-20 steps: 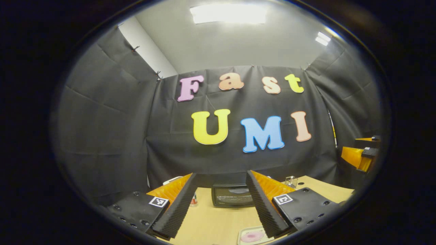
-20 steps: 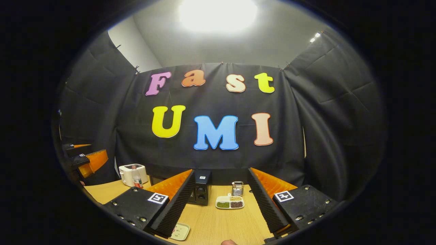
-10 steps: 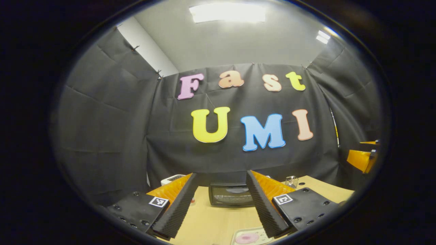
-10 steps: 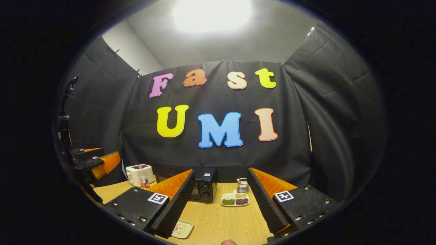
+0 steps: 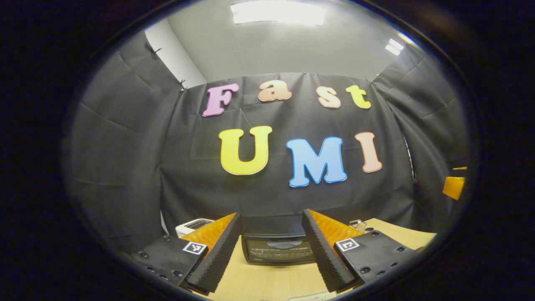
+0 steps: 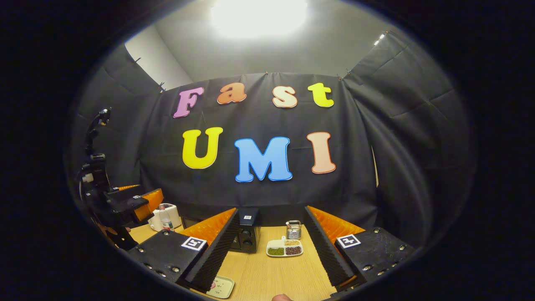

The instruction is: Open the electric oven with the left hand, put the food in, and close the electric oven.

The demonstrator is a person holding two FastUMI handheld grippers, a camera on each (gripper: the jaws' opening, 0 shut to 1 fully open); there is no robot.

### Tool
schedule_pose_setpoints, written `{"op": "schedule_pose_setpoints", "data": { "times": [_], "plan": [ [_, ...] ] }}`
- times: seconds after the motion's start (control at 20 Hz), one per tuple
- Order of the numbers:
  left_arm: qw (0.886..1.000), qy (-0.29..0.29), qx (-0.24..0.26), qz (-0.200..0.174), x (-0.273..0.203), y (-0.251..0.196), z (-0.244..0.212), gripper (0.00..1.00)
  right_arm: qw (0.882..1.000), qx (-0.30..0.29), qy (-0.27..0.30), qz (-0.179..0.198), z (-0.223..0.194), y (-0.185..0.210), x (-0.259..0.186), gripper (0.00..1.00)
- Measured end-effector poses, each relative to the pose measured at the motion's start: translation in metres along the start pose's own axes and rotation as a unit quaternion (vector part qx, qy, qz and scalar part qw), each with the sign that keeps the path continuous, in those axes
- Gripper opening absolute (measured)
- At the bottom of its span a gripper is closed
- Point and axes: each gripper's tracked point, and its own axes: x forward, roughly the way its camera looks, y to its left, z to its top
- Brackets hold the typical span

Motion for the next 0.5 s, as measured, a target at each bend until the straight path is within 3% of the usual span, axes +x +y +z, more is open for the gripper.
{"op": "schedule_pose_setpoints", "data": {
  "times": [0.15, 0.2, 0.5],
  "plan": [
    [1.000, 0.011, 0.004, -0.018, 0.043, -0.003, -0.022, 0.96, 1.000, -0.011, 0.003, -0.018, -0.002, 0.003, 0.015, 0.98],
    [1.000, 0.016, 0.003, -0.024, 0.056, -0.004, -0.029, 1.00, 1.000, -0.013, 0.003, -0.025, -0.003, 0.005, 0.020, 0.98],
    [0.997, 0.054, -0.010, -0.059, 0.121, -0.016, -0.088, 1.00, 0.997, -0.021, 0.015, -0.071, -0.009, 0.007, 0.043, 0.98]
  ]
}}
